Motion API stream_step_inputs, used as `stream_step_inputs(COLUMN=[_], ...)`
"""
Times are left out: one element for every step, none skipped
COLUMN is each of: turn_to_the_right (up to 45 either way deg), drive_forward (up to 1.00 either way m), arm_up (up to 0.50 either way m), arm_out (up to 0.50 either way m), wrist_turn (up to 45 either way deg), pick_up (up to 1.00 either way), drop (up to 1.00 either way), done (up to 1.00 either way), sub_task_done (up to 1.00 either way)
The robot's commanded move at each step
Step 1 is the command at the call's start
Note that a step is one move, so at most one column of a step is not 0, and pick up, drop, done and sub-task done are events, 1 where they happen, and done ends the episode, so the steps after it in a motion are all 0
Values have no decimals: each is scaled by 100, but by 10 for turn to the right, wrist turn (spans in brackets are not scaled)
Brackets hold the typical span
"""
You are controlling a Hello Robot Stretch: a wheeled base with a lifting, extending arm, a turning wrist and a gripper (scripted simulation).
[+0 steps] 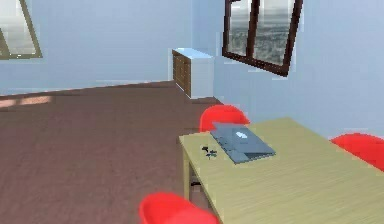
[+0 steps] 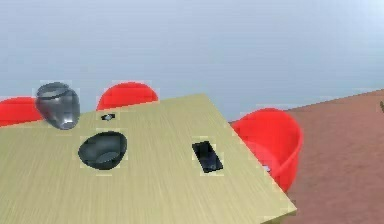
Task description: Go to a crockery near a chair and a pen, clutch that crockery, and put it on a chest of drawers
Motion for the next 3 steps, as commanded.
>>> stream_step_inputs(turn_to_the_right=[-210, 0, 0], drive_forward=[0, 0, 0], arm_up=[0, 50, 38], arm_out=[0, 0, 0], wrist_turn=[0, 0, 0], pick_up=[0, 0, 0], drop=[0, 0, 0], done=[0, 0, 0], sub_task_done=[0, 0, 0])
